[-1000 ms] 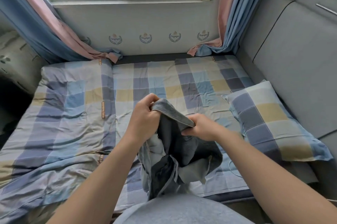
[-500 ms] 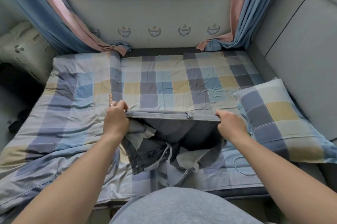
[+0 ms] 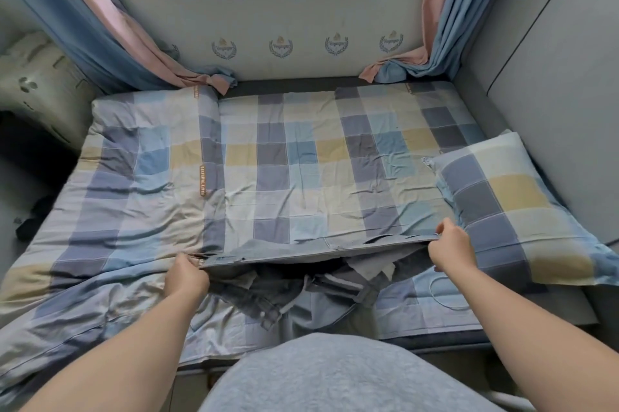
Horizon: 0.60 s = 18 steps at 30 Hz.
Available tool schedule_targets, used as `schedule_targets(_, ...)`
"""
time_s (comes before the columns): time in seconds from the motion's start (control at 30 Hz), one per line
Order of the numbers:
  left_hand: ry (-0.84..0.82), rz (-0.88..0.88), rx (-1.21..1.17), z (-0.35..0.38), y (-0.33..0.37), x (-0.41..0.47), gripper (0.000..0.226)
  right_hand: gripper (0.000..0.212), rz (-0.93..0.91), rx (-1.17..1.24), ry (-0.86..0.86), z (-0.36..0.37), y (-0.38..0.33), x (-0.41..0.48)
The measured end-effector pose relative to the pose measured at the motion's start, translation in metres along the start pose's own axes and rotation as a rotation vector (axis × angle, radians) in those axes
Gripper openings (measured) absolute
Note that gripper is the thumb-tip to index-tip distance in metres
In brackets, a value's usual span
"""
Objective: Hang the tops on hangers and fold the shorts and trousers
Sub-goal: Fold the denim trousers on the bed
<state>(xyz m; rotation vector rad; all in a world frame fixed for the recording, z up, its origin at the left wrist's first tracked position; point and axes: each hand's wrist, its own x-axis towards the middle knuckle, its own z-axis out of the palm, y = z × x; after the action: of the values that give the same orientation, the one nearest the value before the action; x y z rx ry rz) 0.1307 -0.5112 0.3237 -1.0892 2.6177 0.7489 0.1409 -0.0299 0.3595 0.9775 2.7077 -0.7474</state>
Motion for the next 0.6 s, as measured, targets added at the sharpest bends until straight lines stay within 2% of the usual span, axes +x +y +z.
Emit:
schedule_targets(0.1, -0.132, -0.045, -0.055, 0.006, -0.012, 0.001, 0.018, 0.024, 0.207, 0.247, -0.091, 0.009, 0.005, 0.002)
schedule_targets(0.23, -0.315, 0.083, -0.091, 0.006, -0.025, 0.000, 0.028, 0.028, 0.425, 0.488, -0.222, 0.024, 0.009, 0.007)
schedule_targets(0.33, -0.436, 0.091, -0.145, 0.004, -0.028, -0.003, 0.043, 0.040, 0.453, 0.593, -0.311, 0.028, 0.008, 0.004)
schedule_targets(0.43, -0.498, -0.007, -0.288, 0.006, -0.027, -0.010, 0.049, 0.048, 0.443, 0.684, -0.387, 0.029, 0.008, 0.001)
schedule_targets(0.6, -0.568, -0.255, -0.596, 0.002, -0.024, -0.022, 0.049, 0.022, 0.446, 0.761, -0.447, 0.034, 0.006, -0.007)
